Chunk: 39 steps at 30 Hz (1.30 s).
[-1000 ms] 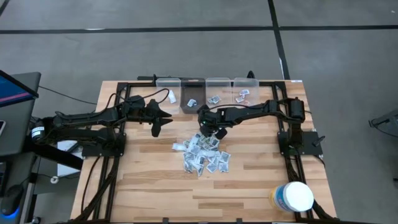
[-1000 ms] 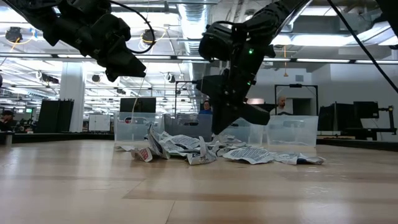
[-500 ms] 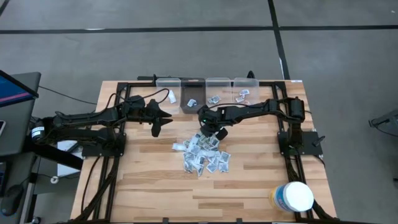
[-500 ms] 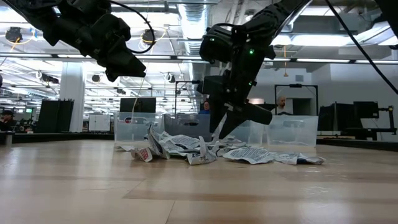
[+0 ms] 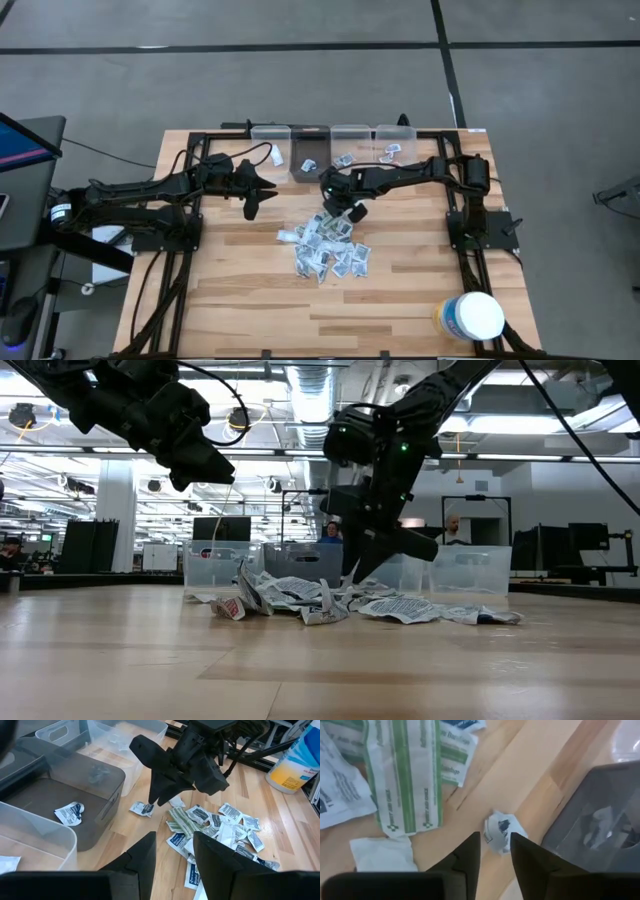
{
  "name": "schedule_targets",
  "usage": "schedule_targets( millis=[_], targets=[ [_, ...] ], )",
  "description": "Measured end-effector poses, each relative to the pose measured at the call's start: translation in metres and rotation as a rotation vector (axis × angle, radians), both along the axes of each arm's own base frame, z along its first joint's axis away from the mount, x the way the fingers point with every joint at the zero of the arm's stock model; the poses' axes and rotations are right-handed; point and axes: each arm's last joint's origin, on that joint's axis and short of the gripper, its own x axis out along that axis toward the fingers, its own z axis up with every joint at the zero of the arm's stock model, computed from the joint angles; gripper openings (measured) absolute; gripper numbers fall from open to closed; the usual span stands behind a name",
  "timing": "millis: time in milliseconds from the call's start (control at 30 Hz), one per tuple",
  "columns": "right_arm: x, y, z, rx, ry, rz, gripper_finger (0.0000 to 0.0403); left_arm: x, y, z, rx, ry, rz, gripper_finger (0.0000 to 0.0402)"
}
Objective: Pick & Place First Aid Supplies
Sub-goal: Put the towelette pack into the middle transparent bin
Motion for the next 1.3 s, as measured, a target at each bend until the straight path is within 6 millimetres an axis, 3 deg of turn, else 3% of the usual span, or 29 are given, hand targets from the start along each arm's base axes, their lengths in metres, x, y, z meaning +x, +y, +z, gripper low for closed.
schedule_targets(
  millis=[267,533,733,1000,1167,1300],
  targets=[
    [-0.002,0.000,-0.001,-0.008,0.019,0.002,0.0011,0.000,0.000,0.000,0.000,0.000,0.000,0.0131],
    [-0.002,0.008,0.000,-0.025,0.048,0.002,0.0001,0.000,0.000,0.000,0.000,0.000,0.000,0.0131],
    [0.006,0.017,0.022,-0.029,0.017,0.043,0.0001,0.000,0.000,0.000,-0.002,-0.001,0.001,0.0131],
    [0.017,0.023,0.075,-0.068,-0.121,0.126,0.0000,0.000,0.000,0.000,-0.002,-0.001,0.001,0.0131],
    [0.009,-0.003,0.111,-0.146,-0.219,-0.052,0.0000,0.000,0.000,0.000,-0.003,-0.001,0.002,0.0131],
    [-0.010,-0.033,0.125,-0.113,-0.227,-0.254,0.0000,0.000,0.000,0.000,-0.002,-0.002,0.002,0.0131]
  ],
)
